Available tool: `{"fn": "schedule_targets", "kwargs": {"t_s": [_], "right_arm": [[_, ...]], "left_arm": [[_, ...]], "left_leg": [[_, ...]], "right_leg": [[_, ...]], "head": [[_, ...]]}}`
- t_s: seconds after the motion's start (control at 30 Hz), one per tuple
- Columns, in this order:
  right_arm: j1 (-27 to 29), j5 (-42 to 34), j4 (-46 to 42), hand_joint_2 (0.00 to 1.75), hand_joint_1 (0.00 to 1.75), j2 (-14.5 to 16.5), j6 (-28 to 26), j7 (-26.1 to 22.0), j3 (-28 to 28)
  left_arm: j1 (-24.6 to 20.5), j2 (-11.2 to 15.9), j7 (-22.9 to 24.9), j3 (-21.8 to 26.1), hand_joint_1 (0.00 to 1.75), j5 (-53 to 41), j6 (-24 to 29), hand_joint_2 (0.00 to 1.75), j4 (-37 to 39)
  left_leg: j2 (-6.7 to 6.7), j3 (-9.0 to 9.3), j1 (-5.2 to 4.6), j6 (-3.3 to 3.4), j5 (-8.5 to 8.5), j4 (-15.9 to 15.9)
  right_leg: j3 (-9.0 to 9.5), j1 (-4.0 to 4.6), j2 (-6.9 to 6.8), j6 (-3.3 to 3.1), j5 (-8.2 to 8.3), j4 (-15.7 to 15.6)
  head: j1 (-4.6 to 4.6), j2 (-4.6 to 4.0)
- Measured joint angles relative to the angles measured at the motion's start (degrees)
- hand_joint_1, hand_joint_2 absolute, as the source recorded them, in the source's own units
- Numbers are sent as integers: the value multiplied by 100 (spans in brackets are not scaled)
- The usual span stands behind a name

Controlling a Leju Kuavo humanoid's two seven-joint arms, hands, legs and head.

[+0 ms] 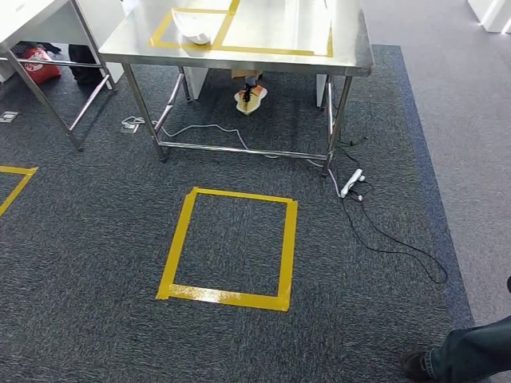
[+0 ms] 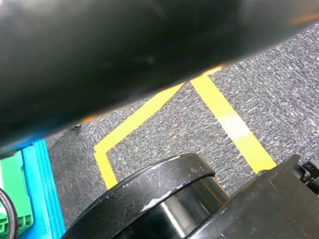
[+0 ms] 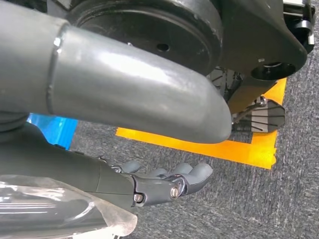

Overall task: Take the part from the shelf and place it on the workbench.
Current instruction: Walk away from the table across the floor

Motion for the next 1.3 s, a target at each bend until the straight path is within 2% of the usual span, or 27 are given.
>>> {"fn": "schedule_targets", "kwargs": {"t_s": [0.27, 0.37, 0.43, 0.5, 0.57, 0.6, 0.63, 0.67, 0.7, 0.73, 0.77, 0.8, 0.83, 0.9, 0.97, 1.0, 1.07, 1.1, 1.13, 1.17, 1.2, 1.27, 1.3], "right_arm": [[1, 20, 0, 0, 0, 0, -10, 1, 1], [-2, 91, 0, 0, 0, 0, -74, -9, 11], [-6, 138, 0, 0, 0, -4, -147, -28, 21], [-15, 163, 0, 0, 0, -9, -191, -40, 25], [-23, 177, 0, 0, 0, -10, -217, -44, 27], [-24, 180, 0, 0, 0, -11, -226, -44, 27], [-22, 182, 1, 0, 0, -13, -236, -44, 28], [-19, 182, 1, 0, 0, -14, -242, -44, 28], [-15, 182, 1, 0, 0, -15, -248, -44, 29], [-15, 182, 1, 0, 0, -15, -251, -44, 30], [-17, 181, 0, 0, 0, -14, -254, -44, 31], [-21, 181, 0, 0, 0, -13, -257, -46, 32], [-28, 181, 0, 0, 0, -13, -264, -49, 34], [-32, 179, 1, 0, 0, -17, -293, -56, 35], [-34, 174, 2, 0, 0, -21, -317, -62, 35], [-32, 172, 2, 0, 0, -22, -321, -64, 35], [-15, 173, 3, 0, 0, -22, -321, -68, 36], [-5, 172, 3, 0, 0, -22, -321, -68, 36], [2, 172, 4, 0, 0, -23, -322, -68, 37], [3, 171, 4, 0, 0, -23, -323, -68, 37], [-3, 170, 4, 0, 0, -24, -323, -69, 37], [-18, 167, 4, 0, 0, -24, -323, -73, 37], [-23, 165, 4, 0, 0, -24, -323, -75, 37]], "left_arm": [[0, -1, 14, 0, 0, 0, -33, 0, 1], [0, 2, 34, 0, 0, -1, -50, 0, 1], [-3, -7, 57, 0, 0, -5, -57, 0, 1], [-12, -19, 76, 0, 0, -9, -61, 0, -1], [-12, -26, 83, 0, 0, -10, -67, 0, -1], [-7, -28, 85, 1, 0, -10, -68, 0, 0], [-3, -31, 87, 1, 0, -9, -69, 0, 1], [-1, -33, 87, 1, 0, -9, -69, 0, 1], [-5, -36, 87, 1, 0, -9, -69, 0, 1], [-13, -37, 87, 0, 0, -9, -68, 0, 1], [-23, -36, 87, 1, 0, -9, -66, 0, 1], [-30, -35, 87, 1, 0, -9, -62, 0, 1], [-33, -33, 87, 2, 0, -9, -57, 0, 1], [-19, -30, 87, 2, 0, -8, -51, 0, 2], [-3, -25, 87, 2, 0, -5, -51, 0, 4], [-2, -23, 87, 2, 0, -5, -50, 0, 5], [-8, -22, 87, 2, 0, -4, -50, 0, 5], [-9, -22, 87, 2, 0, -4, -49, 0, 5], [-5, -21, 87, 2, 0, -4, -49, 0, 5], [0, -20, 87, 2, 0, -4, -49, 0, 5], [4, -19, 87, 2, 0, -4, -48, 0, 5], [1, -17, 87, 2, 0, -3, -44, 0, 5], [-7, -17, 87, 2, 0, -3, -43, 0, 5]], "left_leg": [[0, -12, -4, 3, -2, 3], [-11, -42, -29, 73, 9, 24], [-39, -10, 9, 141, 94, -104], [-75, 23, 61, 166, 188, -241], [-118, -13, 72, 155, 221, -255], [-147, -33, 83, 139, 230, -250], [-185, -51, 97, 118, 239, -240], [-233, -71, 119, 88, 246, -221], [-293, -100, 148, 47, 246, -182], [-355, -144, 174, -5, 237, -117], [-415, -195, 189, -64, 217, -41], [-465, -243, 195, -118, 200, 24], [-506, -276, 195, -164, 191, 60], [-581, -299, 208, -237, 215, 63], [-479, -358, 219, -277, 111, 211], [-373, -448, 216, -282, -56, 448], [-188, -737, 202, -275, -524, 1216], [-162, -860, 200, -270, -702, 1576], [-150, -907, 198, -257, -778, 1784], [-139, -853, 192, -236, -744, 1777], [-111, -695, 179, -205, -613, 1546], [96, -250, 118, -125, -297, 769], [210, -92, 83, -90, -211, 456]], "right_leg": [[-49, -4, 0, 4, 2, -1], [-6, -30, -25, 67, 44, -29], [-19, -25, -42, 106, 8, -13], [-186, -26, -16, 144, -249, 316], [-524, -67, 15, 212, -632, 1052], [-665, -94, 17, 250, -742, 1369], [-721, -124, 17, 288, -747, 1512], [-662, -155, 22, 326, -642, 1419], [-490, -194, 48, 369, -458, 1108], [-271, -236, 147, 417, -313, 703], [-97, -256, 245, 420, -221, 368], [12, -265, 317, 389, -185, 153], [43, -256, 358, 330, -211, 90], [18, -230, 247, 181, -201, 136], [6, -221, 123, 76, -168, 142], [-5, -214, 55, 35, -150, 138], [-28, -177, -87, -5, -139, 141], [-41, -157, -170, -10, -137, 142], [-50, -139, -252, -13, -138, 144], [-53, -124, -330, -13, -138, 145], [-34, -113, -402, -14, -140, 145], [6, -86, -531, -1, -150, 153], [15, -70, -591, 18, -153, 162]], "head": [[-2, 0], [-13, 0], [-26, 1], [-7, 1], [16, 1], [20, 1], [19, 1], [19, 2], [20, 2], [23, 2], [39, 2], [47, 2], [49, 1], [33, 1], [-1, 0], [-33, 0], [-96, 0], [-113, 0], [-119, 0], [-122, 0], [-124, 0], [-130, 0], [-136, 1]]}}
